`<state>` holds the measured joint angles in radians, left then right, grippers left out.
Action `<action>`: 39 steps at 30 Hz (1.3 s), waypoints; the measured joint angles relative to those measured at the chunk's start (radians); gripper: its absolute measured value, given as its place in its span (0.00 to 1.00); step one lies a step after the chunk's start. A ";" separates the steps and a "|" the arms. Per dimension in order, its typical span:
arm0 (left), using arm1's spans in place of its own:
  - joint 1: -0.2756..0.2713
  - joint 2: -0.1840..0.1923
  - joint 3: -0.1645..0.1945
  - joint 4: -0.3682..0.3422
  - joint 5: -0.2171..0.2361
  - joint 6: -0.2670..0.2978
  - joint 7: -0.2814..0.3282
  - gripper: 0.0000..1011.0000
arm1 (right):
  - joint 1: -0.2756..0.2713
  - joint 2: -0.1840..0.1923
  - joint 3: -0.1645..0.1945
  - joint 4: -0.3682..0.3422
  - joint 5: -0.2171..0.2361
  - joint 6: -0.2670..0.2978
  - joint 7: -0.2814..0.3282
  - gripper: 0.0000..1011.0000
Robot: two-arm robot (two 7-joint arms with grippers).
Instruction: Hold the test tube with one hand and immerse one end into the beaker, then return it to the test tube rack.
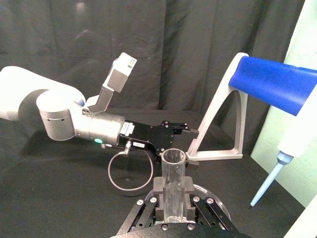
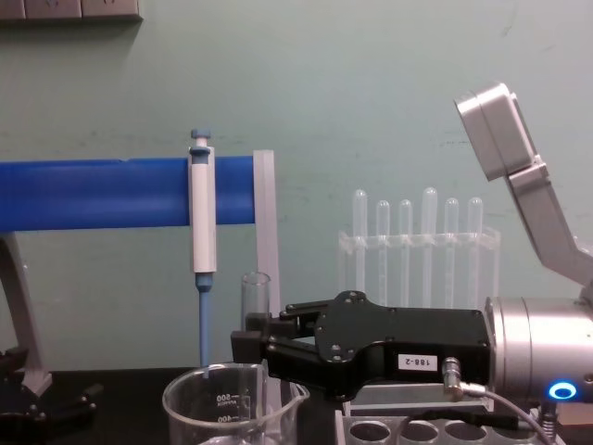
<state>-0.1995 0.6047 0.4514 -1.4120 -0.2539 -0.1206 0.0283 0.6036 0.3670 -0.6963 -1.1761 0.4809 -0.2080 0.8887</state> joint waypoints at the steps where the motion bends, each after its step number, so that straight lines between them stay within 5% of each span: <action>1: 0.000 0.000 0.000 0.000 0.000 0.000 0.000 0.99 | 0.000 0.000 0.000 0.000 0.000 0.000 0.000 0.22; 39: 0.000 0.000 0.000 0.000 0.000 0.000 0.000 0.99 | 0.000 0.000 0.000 0.000 0.000 0.000 0.000 0.22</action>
<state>-0.1996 0.6047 0.4514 -1.4120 -0.2539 -0.1206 0.0283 0.6036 0.3670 -0.6963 -1.1761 0.4809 -0.2080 0.8887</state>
